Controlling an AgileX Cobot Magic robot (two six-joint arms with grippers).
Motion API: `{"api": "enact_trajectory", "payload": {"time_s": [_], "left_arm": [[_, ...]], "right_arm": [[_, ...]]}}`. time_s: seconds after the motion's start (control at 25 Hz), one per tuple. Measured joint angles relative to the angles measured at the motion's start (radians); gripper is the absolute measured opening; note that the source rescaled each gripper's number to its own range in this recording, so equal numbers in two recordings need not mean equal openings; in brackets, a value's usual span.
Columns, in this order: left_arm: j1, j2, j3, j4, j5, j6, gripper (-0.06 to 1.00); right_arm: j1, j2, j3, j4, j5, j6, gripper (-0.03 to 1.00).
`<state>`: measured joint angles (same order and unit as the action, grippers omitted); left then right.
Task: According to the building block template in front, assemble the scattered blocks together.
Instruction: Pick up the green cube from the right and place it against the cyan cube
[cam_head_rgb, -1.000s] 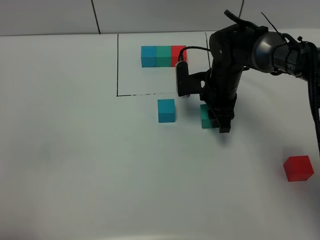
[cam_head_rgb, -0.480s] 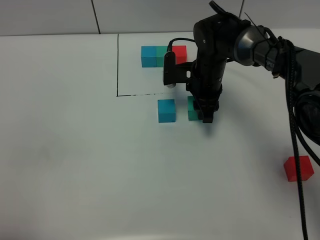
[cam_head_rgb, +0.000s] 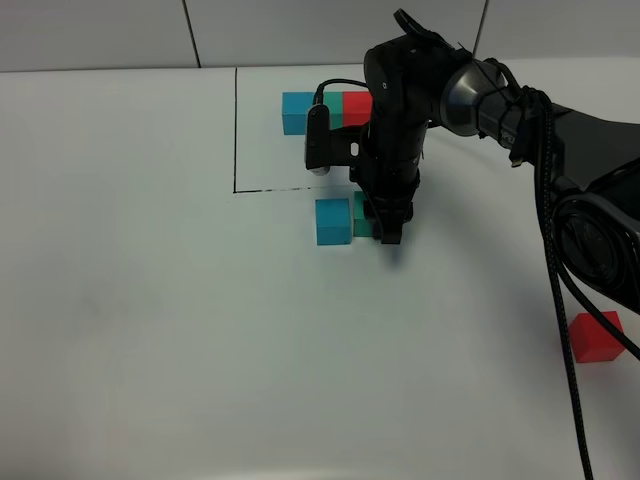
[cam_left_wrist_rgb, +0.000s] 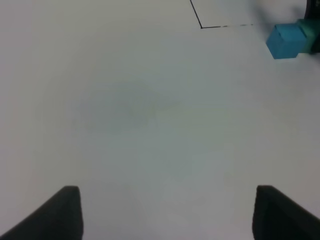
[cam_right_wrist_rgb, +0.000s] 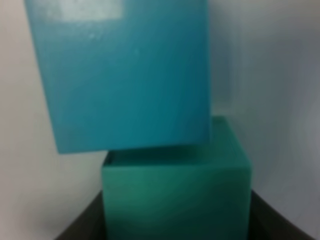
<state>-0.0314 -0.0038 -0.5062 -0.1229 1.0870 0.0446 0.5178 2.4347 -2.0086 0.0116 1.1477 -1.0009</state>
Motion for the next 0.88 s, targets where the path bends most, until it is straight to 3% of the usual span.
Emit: {"api": "enact_trajectory", "payload": {"time_s": [0.88], "left_arm": [[0.0,0.0,0.0,0.0,0.0,0.0,0.65]], "right_arm": [[0.0,0.002,-0.002,0.014,0.044,-0.001,0.02]]}}
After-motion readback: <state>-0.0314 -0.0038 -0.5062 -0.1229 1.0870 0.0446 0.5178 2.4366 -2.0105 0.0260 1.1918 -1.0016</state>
